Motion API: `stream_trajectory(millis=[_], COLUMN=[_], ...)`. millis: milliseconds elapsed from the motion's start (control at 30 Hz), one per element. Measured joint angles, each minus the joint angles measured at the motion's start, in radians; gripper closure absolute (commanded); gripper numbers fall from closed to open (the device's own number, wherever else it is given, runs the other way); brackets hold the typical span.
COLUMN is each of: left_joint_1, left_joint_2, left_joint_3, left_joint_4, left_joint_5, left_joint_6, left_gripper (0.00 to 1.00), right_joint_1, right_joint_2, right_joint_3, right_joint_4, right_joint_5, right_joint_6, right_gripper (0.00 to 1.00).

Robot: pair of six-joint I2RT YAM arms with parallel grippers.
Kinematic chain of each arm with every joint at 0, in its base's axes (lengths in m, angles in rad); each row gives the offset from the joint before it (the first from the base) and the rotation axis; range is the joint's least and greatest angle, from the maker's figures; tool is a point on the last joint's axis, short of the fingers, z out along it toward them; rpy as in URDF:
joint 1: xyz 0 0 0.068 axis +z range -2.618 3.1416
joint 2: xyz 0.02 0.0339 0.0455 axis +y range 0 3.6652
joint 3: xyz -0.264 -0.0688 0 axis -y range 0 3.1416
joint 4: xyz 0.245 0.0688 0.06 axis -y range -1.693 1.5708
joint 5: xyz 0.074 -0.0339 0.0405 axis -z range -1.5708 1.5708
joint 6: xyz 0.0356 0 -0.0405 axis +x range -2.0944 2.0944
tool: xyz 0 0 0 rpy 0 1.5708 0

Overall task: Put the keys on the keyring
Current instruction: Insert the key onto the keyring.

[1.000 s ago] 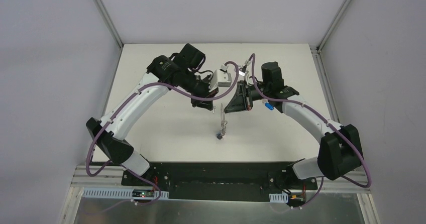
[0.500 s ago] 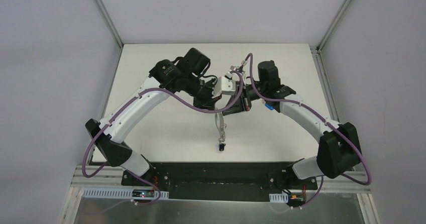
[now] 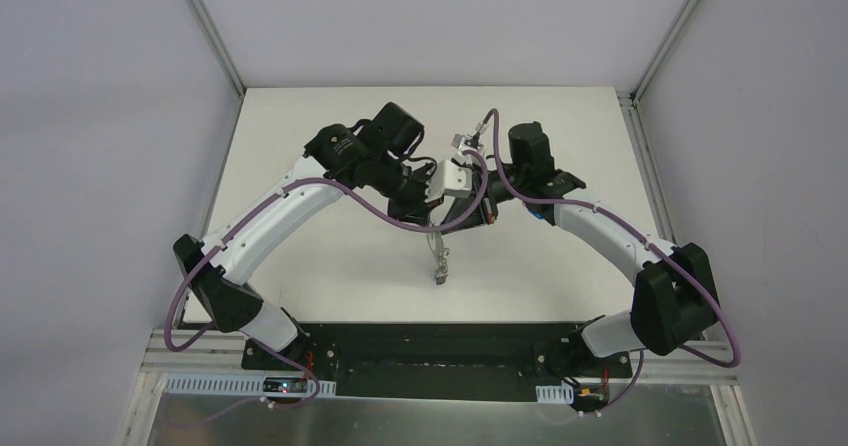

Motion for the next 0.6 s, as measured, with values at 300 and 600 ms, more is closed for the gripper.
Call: stream_trajectory(millis=[300,600], left_joint_1=[-0.006,-0.006], left_joint_2=[-0.006,-0.024], left_joint_3=[-0.015,-0.020], left_joint_4=[0.006,0.007], left_joint_5=[0.000,0.001], left_joint_6=[0.013,0.016], left_gripper=[1.00,1.00], right_joint_1=[0.002,0.002], right_joint_2=[0.016,0.019], right_joint_3=[0.005,0.005], right_joint_4=[0.000,0.000], right_joint_5=[0.001,0.004], right_joint_6=[0.003,0.003], right_gripper=[1.00,1.00])
